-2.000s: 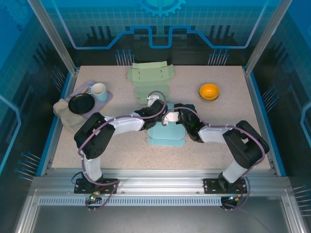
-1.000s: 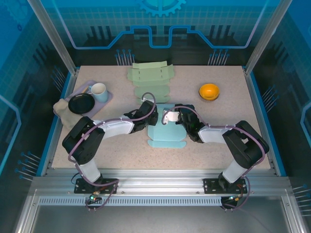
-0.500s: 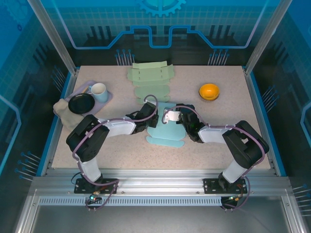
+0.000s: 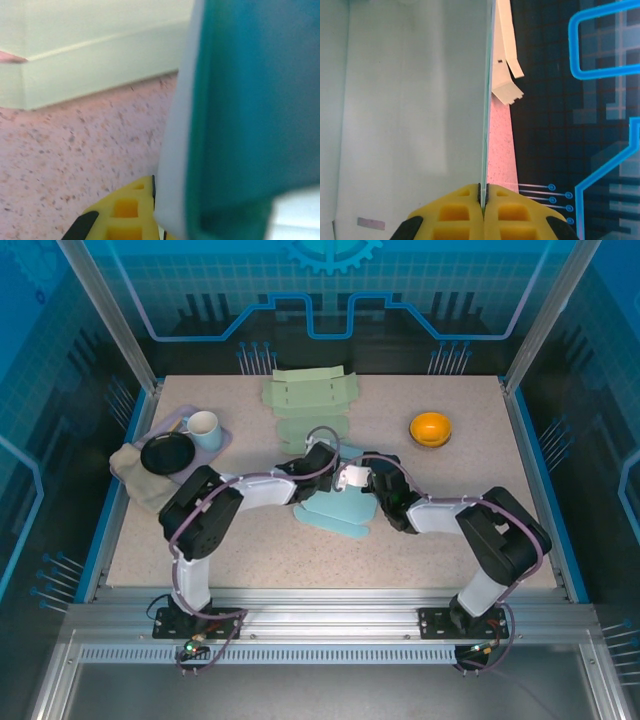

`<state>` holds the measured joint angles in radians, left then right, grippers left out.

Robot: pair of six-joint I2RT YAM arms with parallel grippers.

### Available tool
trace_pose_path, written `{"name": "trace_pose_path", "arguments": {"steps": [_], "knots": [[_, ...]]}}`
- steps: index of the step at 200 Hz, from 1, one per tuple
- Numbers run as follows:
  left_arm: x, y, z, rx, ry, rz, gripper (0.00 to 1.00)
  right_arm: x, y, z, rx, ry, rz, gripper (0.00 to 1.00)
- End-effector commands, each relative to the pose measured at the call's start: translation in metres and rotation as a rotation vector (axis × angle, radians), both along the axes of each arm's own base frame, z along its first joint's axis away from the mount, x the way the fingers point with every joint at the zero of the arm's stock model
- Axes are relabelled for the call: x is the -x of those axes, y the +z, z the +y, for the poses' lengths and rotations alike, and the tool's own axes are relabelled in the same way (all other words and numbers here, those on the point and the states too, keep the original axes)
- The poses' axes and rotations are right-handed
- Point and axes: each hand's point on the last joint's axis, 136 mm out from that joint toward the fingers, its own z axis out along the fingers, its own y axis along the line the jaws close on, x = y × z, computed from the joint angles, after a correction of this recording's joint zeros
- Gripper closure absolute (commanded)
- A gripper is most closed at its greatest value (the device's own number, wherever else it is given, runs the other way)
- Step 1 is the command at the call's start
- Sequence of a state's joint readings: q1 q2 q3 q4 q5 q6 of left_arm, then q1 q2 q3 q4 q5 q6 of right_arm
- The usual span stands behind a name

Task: Fold the paper box

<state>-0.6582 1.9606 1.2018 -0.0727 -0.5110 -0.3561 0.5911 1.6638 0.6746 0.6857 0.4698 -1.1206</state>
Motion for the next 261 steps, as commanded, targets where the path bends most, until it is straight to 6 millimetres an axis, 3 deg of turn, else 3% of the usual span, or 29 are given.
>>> {"name": "trace_pose_path", "arguments": {"steps": [1,74,107,121,139,196,261], "knots": [[0.002,-0.009,0.086,-0.220,0.369,-0.001,1.00,0.010,-0.038,-0.010,0.050,-0.049,0.092,1.00],[-0.002,-0.020,0.086,-0.087,0.406,0.089,0.91,0.011,-0.047,-0.004,0.033,-0.059,0.102,1.00],[-0.002,-0.010,0.058,0.055,0.291,0.098,0.79,0.012,-0.049,-0.004,0.028,-0.060,0.114,1.00],[0.000,-0.004,0.055,0.090,0.269,0.095,0.72,0.011,-0.049,-0.004,0.021,-0.061,0.117,1.00],[0.004,0.005,0.054,0.121,0.238,0.089,0.70,0.011,-0.049,-0.005,0.015,-0.066,0.123,1.00],[0.027,0.027,0.024,0.236,-0.131,0.080,0.56,0.013,-0.049,-0.006,0.005,-0.054,0.149,1.00],[0.053,0.051,0.016,0.328,-0.358,0.044,0.47,0.015,-0.045,-0.006,0.007,-0.034,0.154,1.00]]}}
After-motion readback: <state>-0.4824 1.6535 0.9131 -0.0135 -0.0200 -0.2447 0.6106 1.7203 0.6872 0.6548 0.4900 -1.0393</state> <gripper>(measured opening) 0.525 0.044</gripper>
